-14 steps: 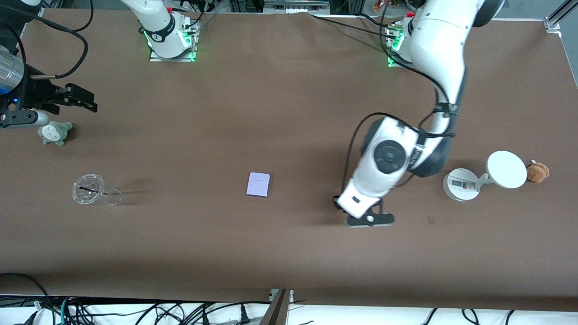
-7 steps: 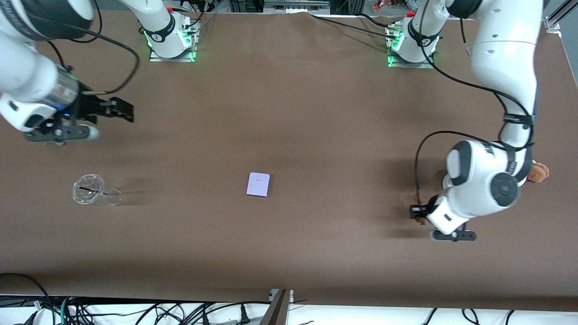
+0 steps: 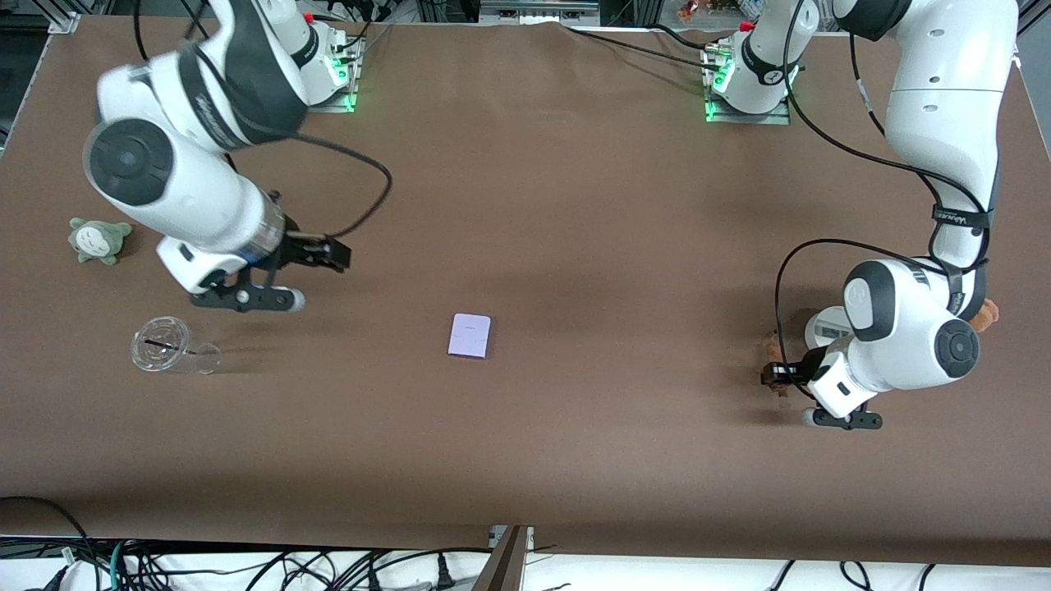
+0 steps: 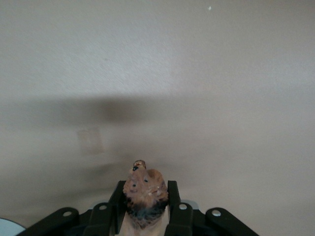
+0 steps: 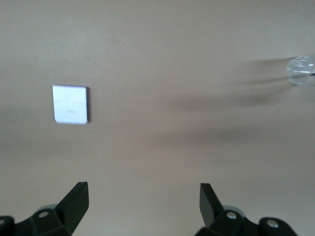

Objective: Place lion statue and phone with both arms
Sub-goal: 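Lower the statue beside the lamp while the right gripper reaches the phone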

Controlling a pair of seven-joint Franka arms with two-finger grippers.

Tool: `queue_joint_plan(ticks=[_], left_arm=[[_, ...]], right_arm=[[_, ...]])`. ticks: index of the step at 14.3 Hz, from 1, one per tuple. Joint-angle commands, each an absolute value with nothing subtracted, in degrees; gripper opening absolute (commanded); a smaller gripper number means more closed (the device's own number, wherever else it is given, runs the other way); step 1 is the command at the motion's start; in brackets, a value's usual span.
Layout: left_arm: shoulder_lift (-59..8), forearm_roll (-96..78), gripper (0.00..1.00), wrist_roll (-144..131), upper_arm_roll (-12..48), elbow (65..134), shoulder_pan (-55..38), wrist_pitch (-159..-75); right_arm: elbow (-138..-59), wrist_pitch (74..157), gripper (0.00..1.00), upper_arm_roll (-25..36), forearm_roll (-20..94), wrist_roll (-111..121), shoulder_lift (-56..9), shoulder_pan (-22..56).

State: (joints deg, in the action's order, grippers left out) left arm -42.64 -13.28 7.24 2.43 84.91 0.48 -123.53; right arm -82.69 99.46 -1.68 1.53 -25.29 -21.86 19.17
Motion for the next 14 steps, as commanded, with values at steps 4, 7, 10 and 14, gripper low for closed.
queue_joint_plan(ticks=[4, 7, 10, 14], left_arm=[[-33.06, -1.78, 0.0, -4.37, 2.2, 100.08, -4.03, -134.27], [-31.99, 2.9, 0.0, -8.17, 2.37, 101.34, -3.43, -134.74], [-32.6, 2.9, 0.0, -8.35, 2.02, 101.6, -3.25, -134.82], [-34.1, 2.99, 0.0, -8.44, 1.93, 101.16, -2.64, -136.22]], right_arm=[[-80.33, 112.91, 1.0, -1.32, 2.2, -34.35, -32.06, 23.9], [-80.25, 119.07, 1.0, -1.23, 2.02, -38.05, -36.37, 25.75], [-79.64, 123.13, 1.0, -1.06, 1.76, -39.37, -39.98, 27.15], [-73.58, 123.31, 1.0, -0.79, 1.23, -39.37, -46.57, 29.44]])
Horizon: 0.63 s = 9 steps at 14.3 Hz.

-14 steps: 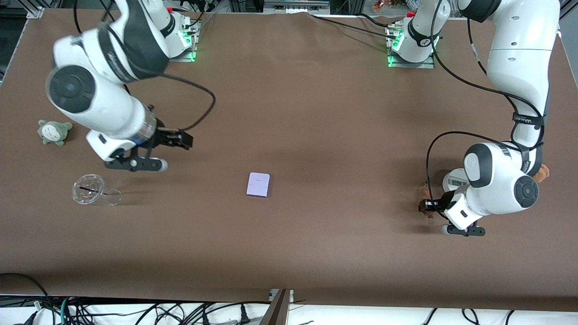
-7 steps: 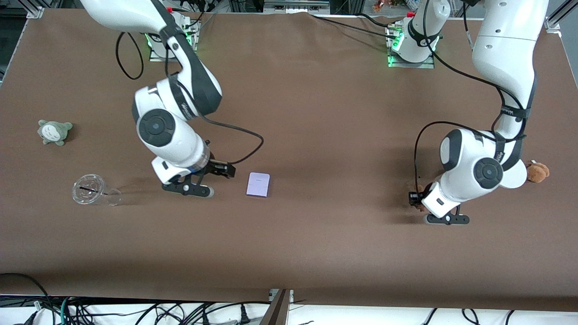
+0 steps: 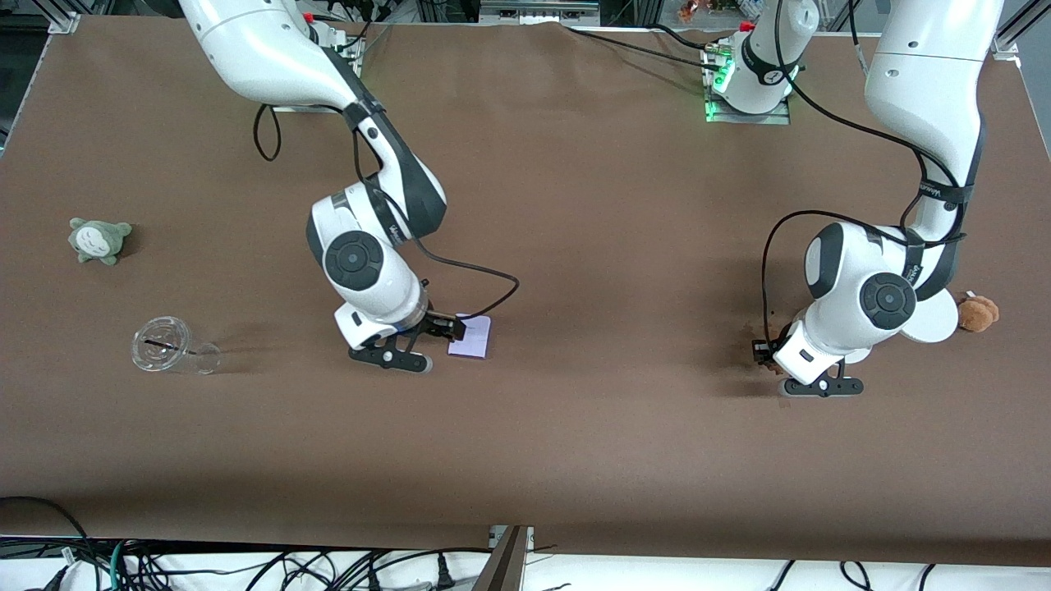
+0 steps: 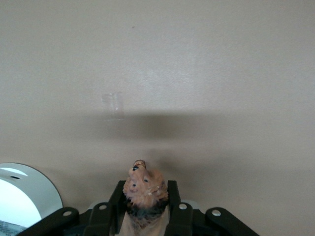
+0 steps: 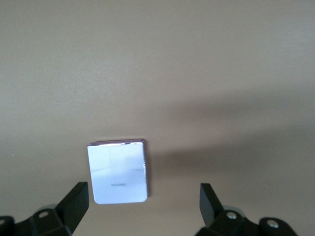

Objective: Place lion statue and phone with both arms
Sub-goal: 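Grasp the white phone with the right gripper and lift it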

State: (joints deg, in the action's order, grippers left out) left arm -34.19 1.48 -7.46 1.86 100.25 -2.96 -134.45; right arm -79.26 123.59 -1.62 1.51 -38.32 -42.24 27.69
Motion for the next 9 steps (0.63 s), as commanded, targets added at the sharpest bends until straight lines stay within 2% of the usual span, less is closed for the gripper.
queue_joint_plan(ticks=[1, 9], left_arm=[[-34.36, 2.99, 0.0, -8.35, 1.93, 101.42, -1.94, -137.36], [-36.39, 3.08, 0.0, -8.53, 1.93, 101.08, -1.67, -137.46]], right_arm=[[-72.26, 123.57, 1.0, -0.79, 1.14, -39.46, -48.15, 29.7], [-71.81, 131.65, 1.0, -0.79, -1.49, -38.67, -53.96, 31.82]])
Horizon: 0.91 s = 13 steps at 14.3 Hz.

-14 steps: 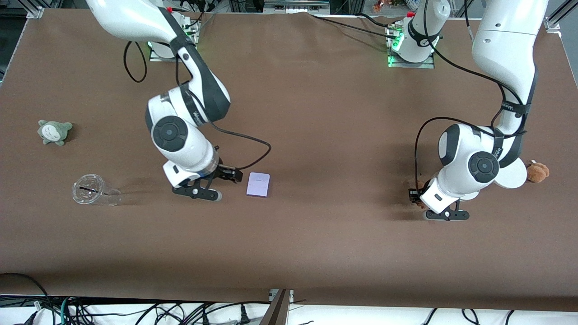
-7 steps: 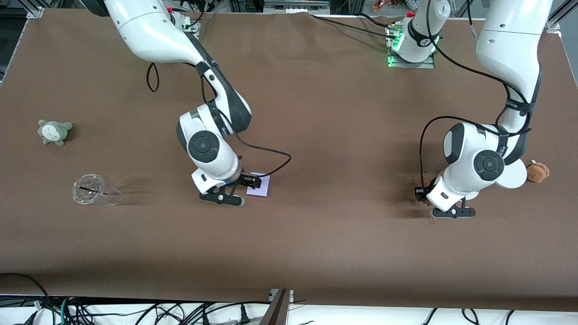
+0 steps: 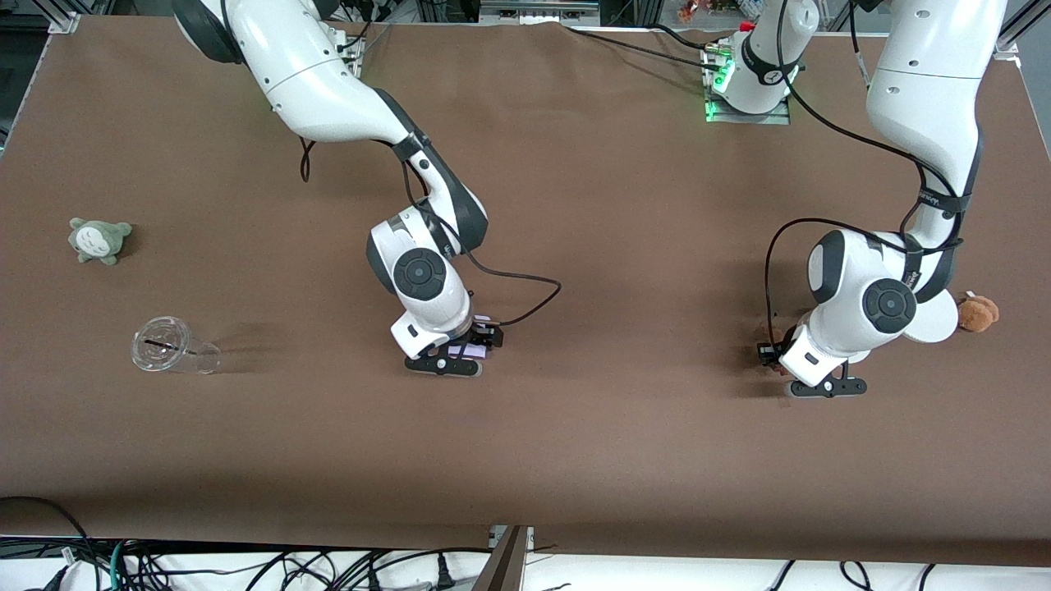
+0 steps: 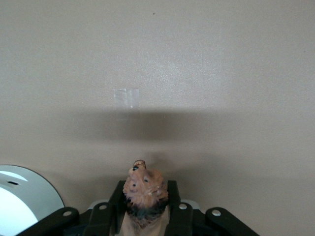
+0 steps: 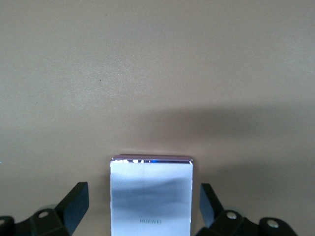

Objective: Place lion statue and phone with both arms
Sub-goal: 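Grasp the white phone with the right gripper and lift it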

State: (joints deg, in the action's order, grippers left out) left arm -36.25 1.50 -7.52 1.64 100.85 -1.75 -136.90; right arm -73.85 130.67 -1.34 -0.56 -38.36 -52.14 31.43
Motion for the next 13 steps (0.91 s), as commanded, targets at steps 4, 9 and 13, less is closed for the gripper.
queue_joint_plan(ticks=[4, 9, 13], left_arm=[[-36.39, 3.08, 0.53, -8.44, 1.93, 100.81, -2.11, -136.58], [-36.39, 3.08, 1.0, -8.44, 1.93, 100.63, -2.11, -136.32], [-35.6, 3.08, 1.0, -8.53, 2.02, 100.63, -2.11, -136.23]], right_arm=[[-71.81, 133.24, 1.0, -0.79, -1.58, -38.67, -55.37, 32.08], [-71.89, 133.68, 1.0, -0.79, -1.67, -38.58, -55.9, 32.17], [-72.16, 133.42, 0.53, -0.79, -4.3, -35.78, -55.81, 31.9]])
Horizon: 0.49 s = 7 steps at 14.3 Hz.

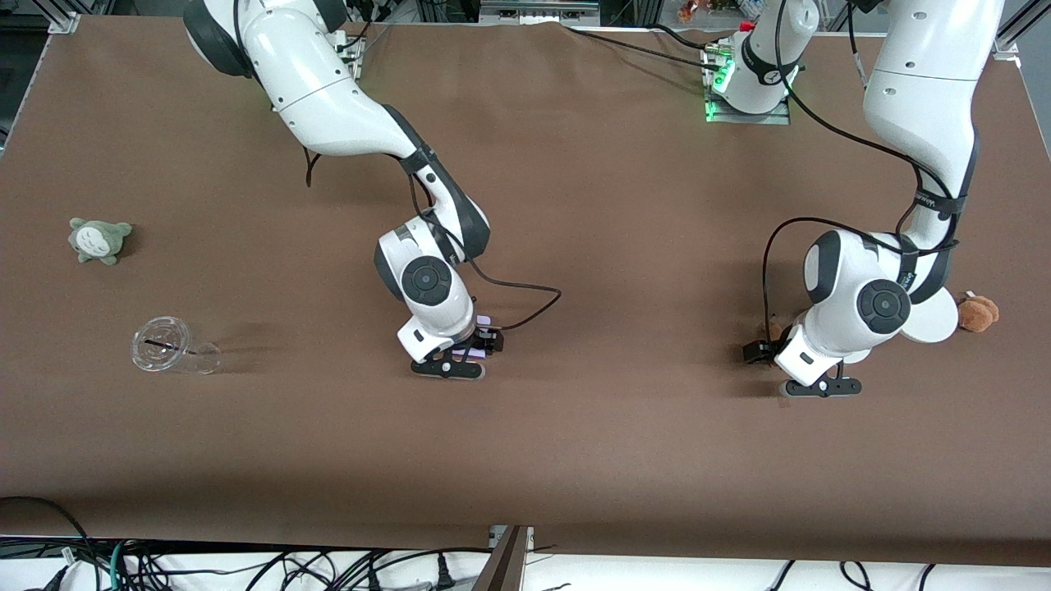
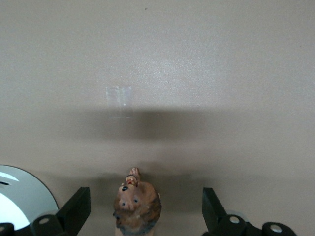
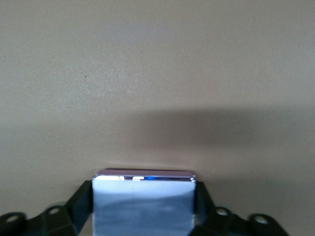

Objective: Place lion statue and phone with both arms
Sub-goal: 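Grasp the white phone with the right gripper and lift it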

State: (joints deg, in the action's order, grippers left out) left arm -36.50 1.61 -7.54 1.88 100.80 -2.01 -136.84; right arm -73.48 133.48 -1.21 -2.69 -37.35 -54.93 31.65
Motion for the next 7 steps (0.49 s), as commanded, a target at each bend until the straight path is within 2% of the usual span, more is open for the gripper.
queue_joint_plan(ticks=[1, 2, 3, 5, 7], left_arm=[[-34.73, 3.08, 1.0, -8.26, 2.28, 100.63, -2.2, -135.8], [-33.93, 3.08, 1.0, -8.09, 2.55, 100.37, -2.2, -134.49], [-33.14, 3.08, 1.0, -8.35, 2.81, 100.28, -2.81, -133.08], [-31.91, 3.08, 1.0, -8.53, 2.29, 100.2, -5.7, -132.02], [-31.46, 3.08, 1.0, -8.35, 2.2, 95.83, -5.98, -125.9]], right_arm=[[-72.16, 133.42, 0.33, -0.79, -4.31, -35.86, -55.9, 32.08], [-72.16, 132.9, 0.17, -0.79, -4.22, -35.77, -55.64, 32.08], [-72.07, 131.93, 0.11, -0.79, -3.96, -35.68, -55.11, 31.99], [-71.02, 123.45, 0.1, -0.7, -3.96, -34.55, -52.13, 31.38], [-70.58, 116.75, 0.1, -1.14, -3.17, -31.22, -47.4, 29.37]])
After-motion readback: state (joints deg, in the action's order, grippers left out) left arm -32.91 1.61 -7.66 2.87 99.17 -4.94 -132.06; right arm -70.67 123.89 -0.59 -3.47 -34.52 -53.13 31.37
